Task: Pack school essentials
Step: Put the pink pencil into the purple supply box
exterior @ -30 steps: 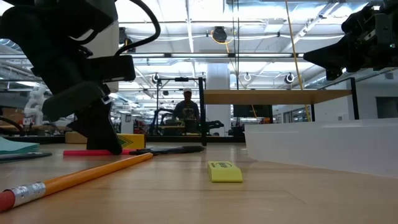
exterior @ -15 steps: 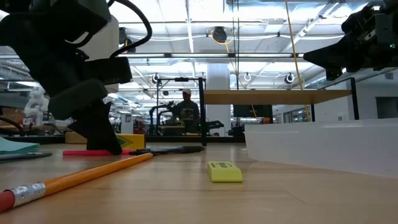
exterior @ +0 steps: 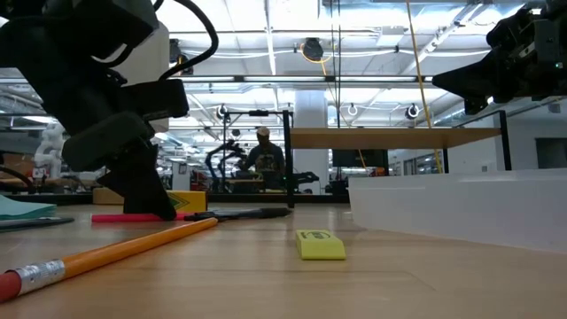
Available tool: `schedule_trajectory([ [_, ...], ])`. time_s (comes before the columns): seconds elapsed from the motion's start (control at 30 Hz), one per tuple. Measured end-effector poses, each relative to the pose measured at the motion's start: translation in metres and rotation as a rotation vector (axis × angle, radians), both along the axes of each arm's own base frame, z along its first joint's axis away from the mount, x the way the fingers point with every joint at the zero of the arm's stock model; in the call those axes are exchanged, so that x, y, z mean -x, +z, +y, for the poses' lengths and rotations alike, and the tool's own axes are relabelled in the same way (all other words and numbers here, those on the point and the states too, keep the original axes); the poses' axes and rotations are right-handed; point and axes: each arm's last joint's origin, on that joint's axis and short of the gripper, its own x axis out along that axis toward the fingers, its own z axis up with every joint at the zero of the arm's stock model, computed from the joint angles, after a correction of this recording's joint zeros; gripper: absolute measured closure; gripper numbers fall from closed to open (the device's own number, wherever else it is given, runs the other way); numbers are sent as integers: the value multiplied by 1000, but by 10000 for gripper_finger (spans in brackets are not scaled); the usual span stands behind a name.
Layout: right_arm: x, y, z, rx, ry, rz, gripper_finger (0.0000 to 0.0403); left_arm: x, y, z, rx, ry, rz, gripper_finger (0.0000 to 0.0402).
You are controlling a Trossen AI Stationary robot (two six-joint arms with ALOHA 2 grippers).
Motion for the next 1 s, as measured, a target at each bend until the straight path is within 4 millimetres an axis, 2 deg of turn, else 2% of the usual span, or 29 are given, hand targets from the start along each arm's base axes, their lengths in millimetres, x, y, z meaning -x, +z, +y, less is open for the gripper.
schedule_trajectory([
  [0.27,0,4,0,-5,-3,-47,403,5,19,4,-28,-56,-25,377],
  [0.53,-1,8,0,-38,2,-82,403,5,45,14,-71,-70,-102,376],
  [0.8,-10,1,-2,-88,-48,4,399,1,68,28,-120,-113,-182,376],
  [0.9,-17,0,-2,-108,-43,24,381,0,75,36,-126,-132,-189,376],
  [1.0,-24,-13,0,-118,-28,168,351,-7,82,44,-144,-158,-195,376],
])
